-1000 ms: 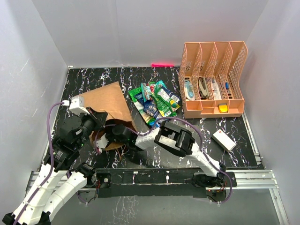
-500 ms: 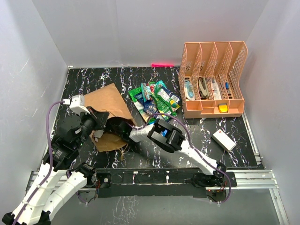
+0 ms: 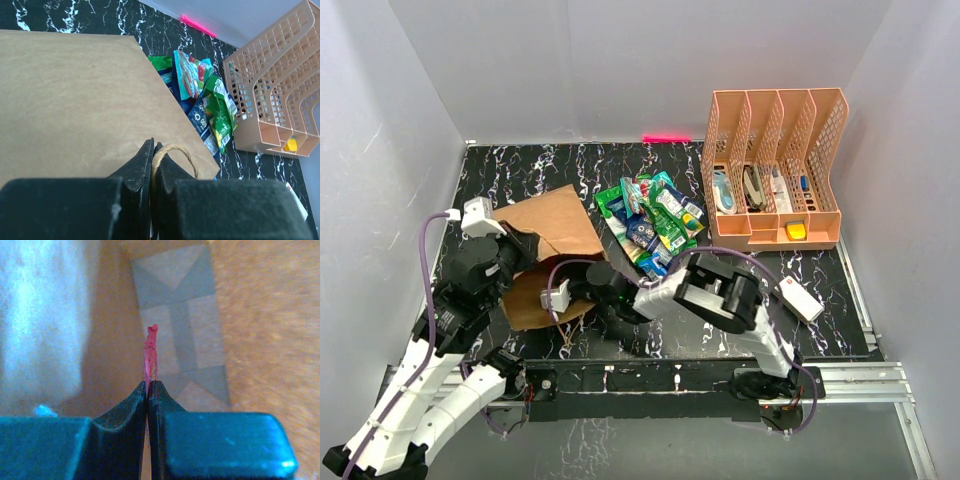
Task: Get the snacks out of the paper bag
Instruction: Take out the snack from the paper bag, then adjust the paper bag at the center of the board.
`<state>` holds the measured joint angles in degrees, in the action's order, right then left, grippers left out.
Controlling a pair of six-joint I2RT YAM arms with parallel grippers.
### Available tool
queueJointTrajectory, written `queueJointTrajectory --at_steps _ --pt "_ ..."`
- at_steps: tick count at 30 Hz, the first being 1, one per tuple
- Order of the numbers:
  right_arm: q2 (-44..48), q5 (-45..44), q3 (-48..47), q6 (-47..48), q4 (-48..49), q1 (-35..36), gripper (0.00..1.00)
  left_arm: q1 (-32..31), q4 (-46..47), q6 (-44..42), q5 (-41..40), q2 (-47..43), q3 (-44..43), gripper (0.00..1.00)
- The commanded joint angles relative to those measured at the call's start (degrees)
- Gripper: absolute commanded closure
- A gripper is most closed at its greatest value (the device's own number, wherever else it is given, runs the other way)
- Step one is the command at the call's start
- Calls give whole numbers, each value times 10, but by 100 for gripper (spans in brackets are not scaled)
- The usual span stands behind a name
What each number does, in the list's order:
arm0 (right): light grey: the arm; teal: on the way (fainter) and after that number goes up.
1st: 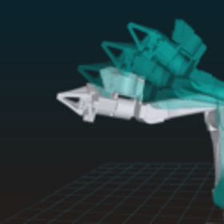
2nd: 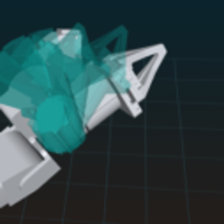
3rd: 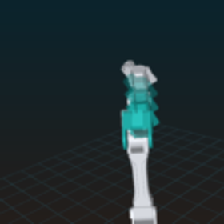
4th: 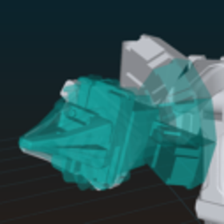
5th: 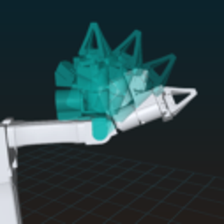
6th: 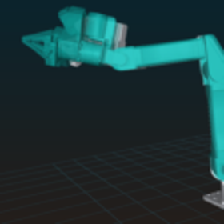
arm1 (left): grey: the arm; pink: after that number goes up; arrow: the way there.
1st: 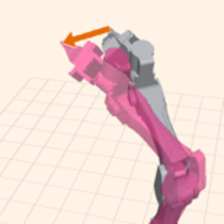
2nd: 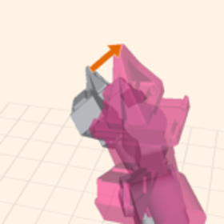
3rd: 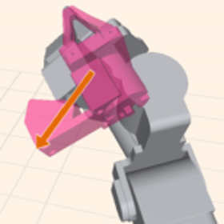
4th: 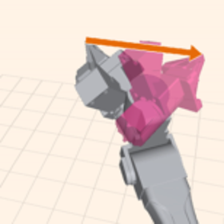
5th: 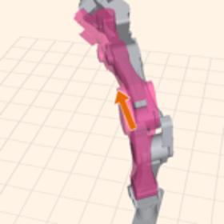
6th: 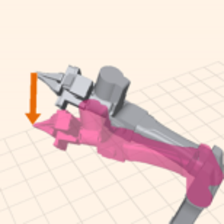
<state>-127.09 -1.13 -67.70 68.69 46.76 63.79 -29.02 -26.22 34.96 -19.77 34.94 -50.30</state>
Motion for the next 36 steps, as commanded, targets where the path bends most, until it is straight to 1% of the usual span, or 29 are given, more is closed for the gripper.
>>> queueJointTrajectory --at_steps 1,3,5,6,8,10,12,15,17,19,21,24,26,30,31,33,36 --pt "102 2 67 -78 77 27 92 -2 17 -5 -35 8 -21 100" --pt "133 -14 104 -93 83 44 92 -2 18 -3 -31 19 -27 100" --pt "176 -24 149 -131 81 58 92 -2 13 4 -28 31 -35 100" --pt "204 -23 163 -159 65 64 92 -1 13 9 -27 37 -38 100" --pt "262 -2 187 -221 -4 71 92 -1 17 12 -26 45 -41 100" --pt "344 37 209 -283 -72 73 92 -2 23 15 -31 56 -46 100" --pt "418 57 245 -349 -97 73 92 -2 30 12 -40 69 -53 100" --pt "524 35 274 -452 -163 72 92 -2 40 6 -67 101 -74 100" --pt "587 -4 272 -497 -231 73 92 -1 41 5 -86 130 -96 100" --pt "644 -65 268 -553 -279 72 92 -1 38 3 -103 169 -125 100" --pt "702 -153 257 -632 -325 72 92 -2 32 4 -119 209 -170 100" --pt "752 -294 220 -746 -415 72 92 -2 25 6 -132 266 -233 100" --pt "772 -365 204 -775 -470 71 92 -2 26 10 -142 295 -274 100" --pt "791 -507 209 -812 -515 69 92 -1 18 36 -149 341 -360 100" --pt "791 -531 211 -821 -524 65 92 -2 13 44 -148 350 -381 100" --pt "787 -553 209 -840 -549 54 92 -2 5 62 -150 359 -409 100" --pt "781 -554 199 -896 -602 32 92 -1 15 79 -154 351 -411 100"
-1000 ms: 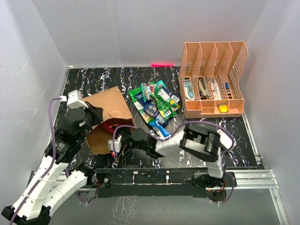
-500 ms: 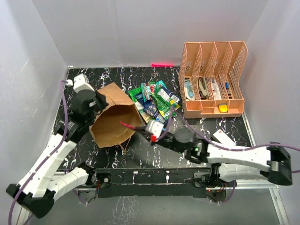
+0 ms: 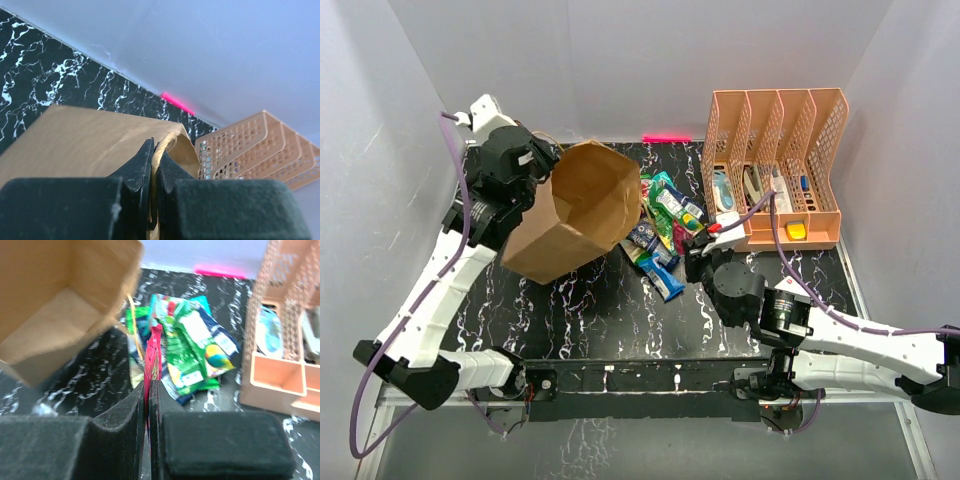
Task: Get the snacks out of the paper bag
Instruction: Adjust the paper bag at the center of the board, then place the snack at the center of the board.
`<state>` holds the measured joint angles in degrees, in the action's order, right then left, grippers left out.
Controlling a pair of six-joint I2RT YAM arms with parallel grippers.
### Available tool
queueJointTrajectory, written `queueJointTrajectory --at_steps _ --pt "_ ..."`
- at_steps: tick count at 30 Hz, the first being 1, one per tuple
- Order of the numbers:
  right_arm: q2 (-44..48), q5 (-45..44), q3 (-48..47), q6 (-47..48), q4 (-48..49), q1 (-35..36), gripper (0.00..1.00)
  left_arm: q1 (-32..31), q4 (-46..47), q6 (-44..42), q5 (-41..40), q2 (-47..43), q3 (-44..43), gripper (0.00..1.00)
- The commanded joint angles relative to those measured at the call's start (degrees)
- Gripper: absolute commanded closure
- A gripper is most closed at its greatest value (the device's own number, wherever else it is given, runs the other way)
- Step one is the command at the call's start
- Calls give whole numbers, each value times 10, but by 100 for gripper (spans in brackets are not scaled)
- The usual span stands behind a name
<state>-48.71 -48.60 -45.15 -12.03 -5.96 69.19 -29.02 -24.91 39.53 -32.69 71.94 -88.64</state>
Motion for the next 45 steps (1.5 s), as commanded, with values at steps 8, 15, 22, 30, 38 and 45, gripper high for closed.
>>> queueJointTrajectory --at_steps 8,15,22,30,38,45 --pt "2 -37 -23 -119 -113 -53 92 3 -2 51 -117 -107 111 100" --pt "-6 -27 -21 -112 -114 -68 92 5 -11 -20 -173 -230 222 100" --pt "-71 18 -43 -110 -114 -110 92 6 -35 -37 -203 -279 251 100" --pt "-159 155 -56 -149 -139 -220 92 6 -55 -43 -227 -291 248 91" --pt "-281 156 -119 -112 -216 -282 92 5 -57 -50 -189 -314 248 51" --pt "-426 305 -227 -142 -230 -265 43 5 -49 -70 -157 -317 230 14"
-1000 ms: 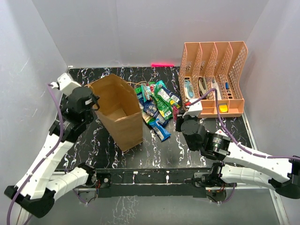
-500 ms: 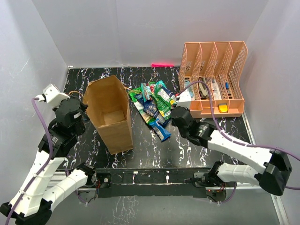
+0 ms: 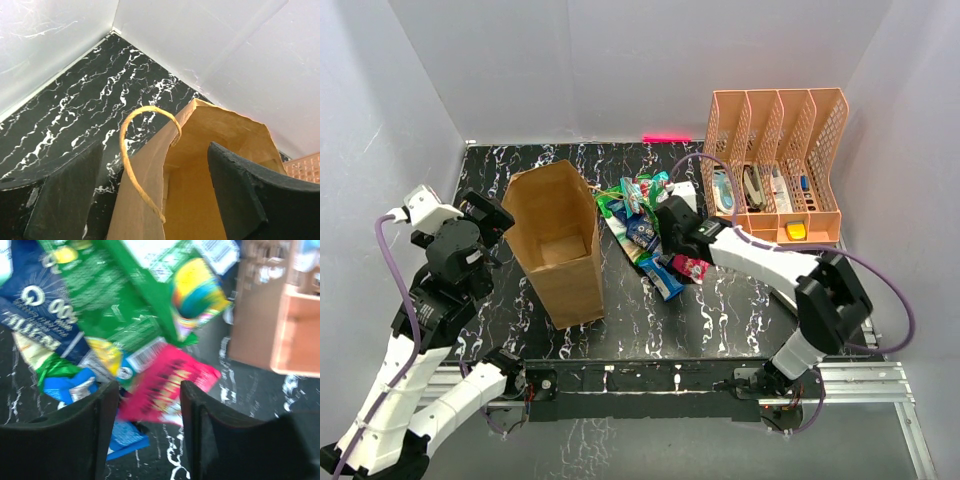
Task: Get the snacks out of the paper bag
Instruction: Place the snack at the center of the board, then reset both arms
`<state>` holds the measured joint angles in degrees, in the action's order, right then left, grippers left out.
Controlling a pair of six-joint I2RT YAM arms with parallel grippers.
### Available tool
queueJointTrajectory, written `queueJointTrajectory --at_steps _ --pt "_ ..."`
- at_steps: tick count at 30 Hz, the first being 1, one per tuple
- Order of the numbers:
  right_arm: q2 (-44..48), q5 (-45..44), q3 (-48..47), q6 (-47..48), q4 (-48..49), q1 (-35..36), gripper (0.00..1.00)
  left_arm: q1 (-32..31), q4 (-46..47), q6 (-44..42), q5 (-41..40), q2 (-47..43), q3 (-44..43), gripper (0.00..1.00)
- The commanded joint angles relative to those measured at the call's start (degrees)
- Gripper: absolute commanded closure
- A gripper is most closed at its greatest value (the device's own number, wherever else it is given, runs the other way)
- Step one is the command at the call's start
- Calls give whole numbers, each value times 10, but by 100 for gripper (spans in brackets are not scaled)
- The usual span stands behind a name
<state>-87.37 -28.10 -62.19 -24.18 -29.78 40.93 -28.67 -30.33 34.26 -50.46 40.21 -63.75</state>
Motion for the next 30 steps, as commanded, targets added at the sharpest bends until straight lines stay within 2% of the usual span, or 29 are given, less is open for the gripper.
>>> queueJointTrajectory --at_steps 1,3,6,9,11,14,16,20,25,30 --pt "-38 128 -56 -24 30 26 35 2 2 -20 24 0 -25 10" --pt "-21 169 -50 -32 71 31 26 2 -2 -28 26 1 -35 3" --pt "19 172 -39 -14 103 30 17 2 3 -56 25 -2 -50 2" --pt "60 122 -38 6 79 27 13 2 16 -78 26 -9 -59 2" --pt "84 78 -37 11 55 27 6 2 31 -91 30 -14 -58 2" --pt "122 2 -52 -7 17 27 4 2 55 -111 49 -17 -57 2" --pt "154 -17 -66 -6 -8 27 3 2 71 -125 68 -14 -63 2" --pt "254 7 -58 55 19 27 3 2 87 -143 99 2 -95 2" --pt "374 115 -98 130 58 27 2 2 97 -177 171 18 -145 2" --pt "419 141 -179 159 62 27 1 2 116 -215 252 16 -179 2"
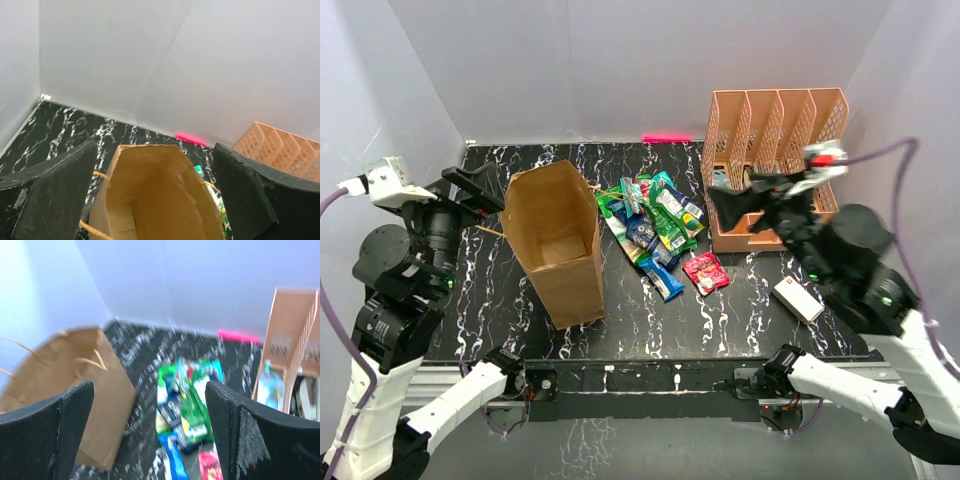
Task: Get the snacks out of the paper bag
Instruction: Reset both arms
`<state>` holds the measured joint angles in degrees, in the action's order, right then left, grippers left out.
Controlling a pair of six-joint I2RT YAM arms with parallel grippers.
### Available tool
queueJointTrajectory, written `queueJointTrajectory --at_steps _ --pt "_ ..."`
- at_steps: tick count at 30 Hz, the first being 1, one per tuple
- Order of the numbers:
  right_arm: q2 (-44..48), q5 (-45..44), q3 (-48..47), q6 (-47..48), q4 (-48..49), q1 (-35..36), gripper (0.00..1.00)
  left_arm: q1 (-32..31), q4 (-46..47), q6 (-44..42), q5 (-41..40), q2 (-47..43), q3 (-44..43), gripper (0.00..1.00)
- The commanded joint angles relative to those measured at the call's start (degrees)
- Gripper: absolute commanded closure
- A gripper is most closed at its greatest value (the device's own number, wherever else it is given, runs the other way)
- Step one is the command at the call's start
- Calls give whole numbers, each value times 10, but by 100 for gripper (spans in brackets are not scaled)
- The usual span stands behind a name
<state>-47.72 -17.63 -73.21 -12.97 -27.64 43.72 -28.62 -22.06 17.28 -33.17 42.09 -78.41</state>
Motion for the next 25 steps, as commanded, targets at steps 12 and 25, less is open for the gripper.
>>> queueJointTrajectory --at_steps 12,25 --pt "49 26 -191 59 18 -1 2 2 52 -85 87 -13 -60 2" --pt "18 -40 -197 46 -11 -1 2 2 50 -86 80 -6 -60 2"
